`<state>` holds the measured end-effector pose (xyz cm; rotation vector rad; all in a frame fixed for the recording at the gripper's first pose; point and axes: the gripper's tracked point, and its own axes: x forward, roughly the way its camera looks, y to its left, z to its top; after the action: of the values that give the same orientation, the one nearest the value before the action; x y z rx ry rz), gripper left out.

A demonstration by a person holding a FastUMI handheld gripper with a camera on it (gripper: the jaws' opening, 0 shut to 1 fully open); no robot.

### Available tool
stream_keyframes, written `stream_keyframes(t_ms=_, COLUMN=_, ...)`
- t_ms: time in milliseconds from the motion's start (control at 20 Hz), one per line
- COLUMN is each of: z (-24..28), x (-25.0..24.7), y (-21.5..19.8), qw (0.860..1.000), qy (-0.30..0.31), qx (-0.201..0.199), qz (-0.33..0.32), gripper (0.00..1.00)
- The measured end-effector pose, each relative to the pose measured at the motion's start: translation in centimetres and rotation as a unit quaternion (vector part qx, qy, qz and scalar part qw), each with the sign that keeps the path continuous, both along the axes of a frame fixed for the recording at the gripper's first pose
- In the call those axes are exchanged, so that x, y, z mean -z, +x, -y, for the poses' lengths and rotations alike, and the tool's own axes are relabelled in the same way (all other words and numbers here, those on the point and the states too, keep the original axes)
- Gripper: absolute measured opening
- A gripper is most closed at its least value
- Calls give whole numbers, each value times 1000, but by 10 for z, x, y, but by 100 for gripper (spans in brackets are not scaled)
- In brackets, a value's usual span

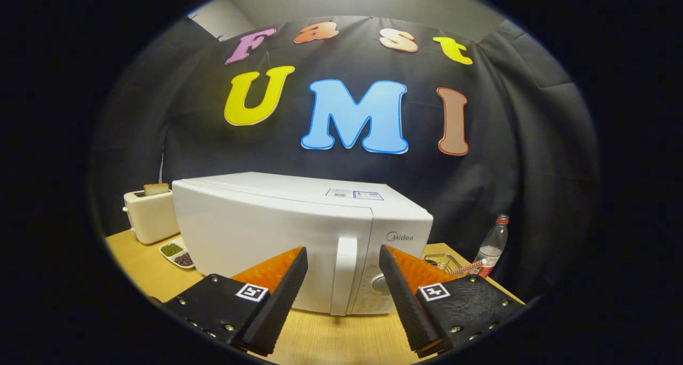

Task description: Open the microwave, put the food inside, and close the microwave door.

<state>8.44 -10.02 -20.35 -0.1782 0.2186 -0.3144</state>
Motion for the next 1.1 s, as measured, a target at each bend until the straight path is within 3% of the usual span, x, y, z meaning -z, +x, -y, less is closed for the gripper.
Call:
stream_keyframes(t_ms=250, z=14, x=32, y=15, qw=999, qy=27, qx=13, qz=-16, gripper=83)
stream_keyframes(t_ms=300, z=22, x=32, y=18, qw=999, qy=18, qx=26, qz=-10, gripper=69)
stream_keyframes(t_ms=400, z=15, x=41, y=25, qw=999, qy=30, qx=6, qz=-8, gripper=52)
stream_keyframes(t_ms=450, z=19, x=47, y=36, qw=999, qy=31, qx=13, qz=-11, gripper=48)
stream_keyframes(t_ms=500, z=14, x=43, y=28, qw=1000, qy=24, qx=15, qz=-6, gripper=33)
stream_keyframes(t_ms=600, z=16, x=44, y=27, qw=1000, qy=7, qx=19, qz=-9, gripper=33)
stream_keyframes(t_ms=750, z=15, x=46, y=24, qw=999, qy=37, qx=19, qz=-15, gripper=27)
stream_keyframes(t_ms=800, z=16, x=43, y=27, qw=998, qy=54, qx=20, qz=-11, gripper=16)
stream_keyframes(t_ms=950, z=15, x=42, y=26, qw=999, qy=50, qx=18, qz=-6, gripper=15)
stream_keyframes(t_ms=1100, z=11, x=42, y=23, qw=995, qy=99, qx=6, qz=13, gripper=15)
